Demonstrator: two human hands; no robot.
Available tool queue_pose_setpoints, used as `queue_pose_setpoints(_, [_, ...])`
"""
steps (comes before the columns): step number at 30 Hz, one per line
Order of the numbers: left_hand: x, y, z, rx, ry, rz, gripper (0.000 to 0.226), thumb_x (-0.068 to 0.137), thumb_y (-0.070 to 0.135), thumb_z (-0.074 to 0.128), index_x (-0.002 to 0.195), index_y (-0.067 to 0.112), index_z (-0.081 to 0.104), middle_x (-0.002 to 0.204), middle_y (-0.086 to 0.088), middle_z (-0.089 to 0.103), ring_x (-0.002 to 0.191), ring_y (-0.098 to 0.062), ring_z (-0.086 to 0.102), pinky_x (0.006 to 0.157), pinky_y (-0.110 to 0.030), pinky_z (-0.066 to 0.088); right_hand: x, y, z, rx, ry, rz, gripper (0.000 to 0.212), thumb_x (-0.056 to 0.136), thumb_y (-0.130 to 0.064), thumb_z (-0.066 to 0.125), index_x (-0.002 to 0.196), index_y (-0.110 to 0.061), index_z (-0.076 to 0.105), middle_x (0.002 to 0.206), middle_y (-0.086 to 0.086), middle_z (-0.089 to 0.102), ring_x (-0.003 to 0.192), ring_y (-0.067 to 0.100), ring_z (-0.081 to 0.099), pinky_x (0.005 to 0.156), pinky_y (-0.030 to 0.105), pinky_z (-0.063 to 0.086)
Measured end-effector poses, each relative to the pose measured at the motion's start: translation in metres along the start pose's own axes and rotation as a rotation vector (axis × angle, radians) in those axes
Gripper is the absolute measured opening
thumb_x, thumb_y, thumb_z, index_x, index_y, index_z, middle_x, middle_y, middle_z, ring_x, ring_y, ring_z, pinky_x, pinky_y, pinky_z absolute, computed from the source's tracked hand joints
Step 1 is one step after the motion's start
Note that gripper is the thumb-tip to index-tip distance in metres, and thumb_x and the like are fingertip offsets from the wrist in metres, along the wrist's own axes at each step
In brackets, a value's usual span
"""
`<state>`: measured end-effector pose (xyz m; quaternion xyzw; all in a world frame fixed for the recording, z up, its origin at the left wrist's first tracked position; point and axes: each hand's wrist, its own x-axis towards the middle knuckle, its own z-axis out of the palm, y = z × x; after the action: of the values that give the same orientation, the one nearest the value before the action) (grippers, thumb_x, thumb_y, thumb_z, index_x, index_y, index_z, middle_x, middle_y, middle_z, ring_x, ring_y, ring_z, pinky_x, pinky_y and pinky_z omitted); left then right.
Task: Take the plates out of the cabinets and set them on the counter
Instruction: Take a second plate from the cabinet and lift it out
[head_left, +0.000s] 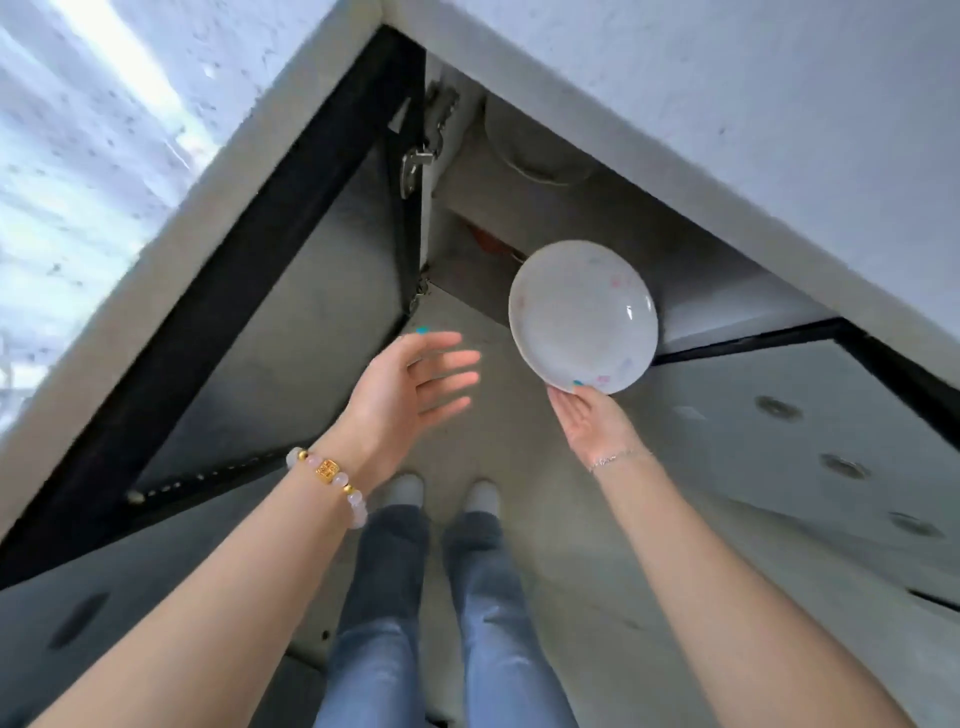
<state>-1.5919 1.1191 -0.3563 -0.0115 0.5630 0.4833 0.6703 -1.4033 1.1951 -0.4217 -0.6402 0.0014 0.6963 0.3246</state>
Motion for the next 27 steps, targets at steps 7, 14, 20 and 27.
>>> queue_pose_setpoints(7, [-0.088,0.026,0.001,0.056,-0.025,0.078,0.034,0.099,0.031,0.032,0.103,0.015,0.062,0.093,-0.002,0.071,0.084,-0.017,0.066,0.080,-0.035,0.051,-0.110,0.034,-0.023,0.007,-0.018,0.047,0.023,0.091,0.010,0.046,0.111,0.002,0.052,0.096,0.018,0.062,0.102,0.029,0.059,0.089,0.036,0.045])
queue_pose_setpoints(14, [-0.143,0.056,0.011,0.048,-0.060,0.199,0.032,0.098,0.031,0.035,0.103,0.015,0.063,0.093,-0.001,0.072,0.090,-0.018,0.067,0.081,-0.036,0.051,-0.194,0.018,-0.035,-0.021,-0.074,-0.104,0.011,0.091,0.009,0.048,0.089,0.005,0.057,0.090,0.020,0.063,0.087,0.027,0.063,0.086,0.036,0.051])
queue_pose_setpoints(20, [-0.168,0.065,0.036,0.073,-0.111,0.205,0.033,0.099,0.029,0.033,0.105,0.013,0.061,0.105,-0.006,0.068,0.097,-0.021,0.064,0.081,-0.037,0.050,-0.243,-0.005,-0.046,-0.028,-0.150,-0.231,0.011,0.091,0.008,0.048,0.095,0.007,0.058,0.095,0.020,0.066,0.088,0.027,0.066,0.068,0.029,0.060])
queue_pose_setpoints(27, [-0.180,0.094,0.066,0.075,-0.210,0.268,0.031,0.098,0.025,0.034,0.107,0.011,0.060,0.108,-0.009,0.067,0.099,-0.024,0.064,0.084,-0.039,0.050,-0.278,-0.036,-0.038,-0.101,-0.142,-0.423,0.012,0.091,0.004,0.049,0.090,0.006,0.061,0.087,0.020,0.067,0.080,0.026,0.068,0.069,0.028,0.060])
